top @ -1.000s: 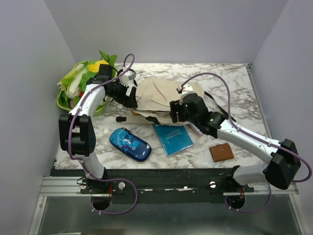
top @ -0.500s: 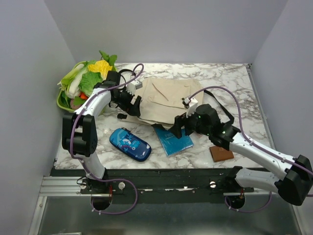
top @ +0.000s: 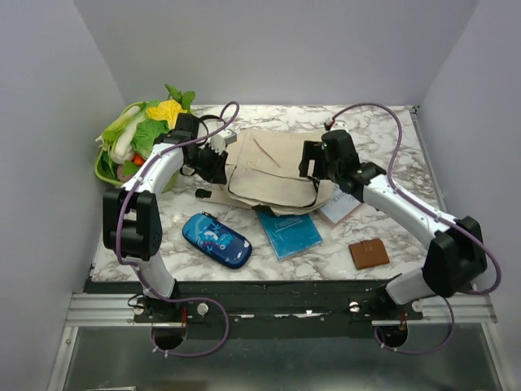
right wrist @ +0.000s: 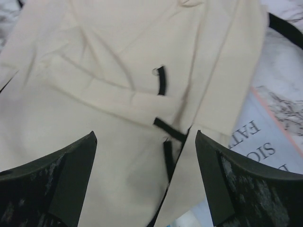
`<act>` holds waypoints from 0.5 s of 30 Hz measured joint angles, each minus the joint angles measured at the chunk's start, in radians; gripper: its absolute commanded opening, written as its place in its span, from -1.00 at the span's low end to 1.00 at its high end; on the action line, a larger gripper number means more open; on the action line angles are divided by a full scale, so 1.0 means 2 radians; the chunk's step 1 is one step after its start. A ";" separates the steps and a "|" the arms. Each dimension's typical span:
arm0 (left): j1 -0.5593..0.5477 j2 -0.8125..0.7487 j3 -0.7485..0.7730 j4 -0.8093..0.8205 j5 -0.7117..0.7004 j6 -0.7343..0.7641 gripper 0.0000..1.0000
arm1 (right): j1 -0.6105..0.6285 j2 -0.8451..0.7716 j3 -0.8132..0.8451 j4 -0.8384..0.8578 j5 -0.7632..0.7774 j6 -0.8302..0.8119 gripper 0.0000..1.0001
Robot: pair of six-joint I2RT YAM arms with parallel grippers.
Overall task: Pack the student bag
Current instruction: Adjust the student bag at the center of the board.
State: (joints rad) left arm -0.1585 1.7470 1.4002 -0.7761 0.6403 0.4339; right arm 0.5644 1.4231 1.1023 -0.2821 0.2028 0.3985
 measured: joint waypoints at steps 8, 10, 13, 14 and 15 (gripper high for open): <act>0.000 0.000 0.000 0.000 0.000 0.001 -0.12 | -0.076 0.125 0.106 -0.032 0.047 0.028 0.86; 0.000 0.000 0.000 0.000 0.000 0.003 0.04 | -0.094 0.152 0.124 -0.032 0.048 0.031 0.85; 0.000 0.003 0.006 -0.005 -0.001 0.001 0.55 | -0.115 0.188 0.138 -0.030 0.041 0.038 0.81; 0.000 0.006 0.013 -0.006 0.000 0.001 0.75 | -0.120 0.197 0.139 -0.030 0.036 0.039 0.79; 0.000 0.010 0.020 -0.008 0.000 0.002 0.84 | -0.126 0.208 0.140 -0.028 0.029 0.042 0.76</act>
State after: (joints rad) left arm -0.1585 1.7664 1.4395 -0.7918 0.6407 0.4377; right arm 0.3130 1.8400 1.3827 -0.3389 0.2607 0.4824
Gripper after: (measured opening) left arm 0.744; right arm 0.909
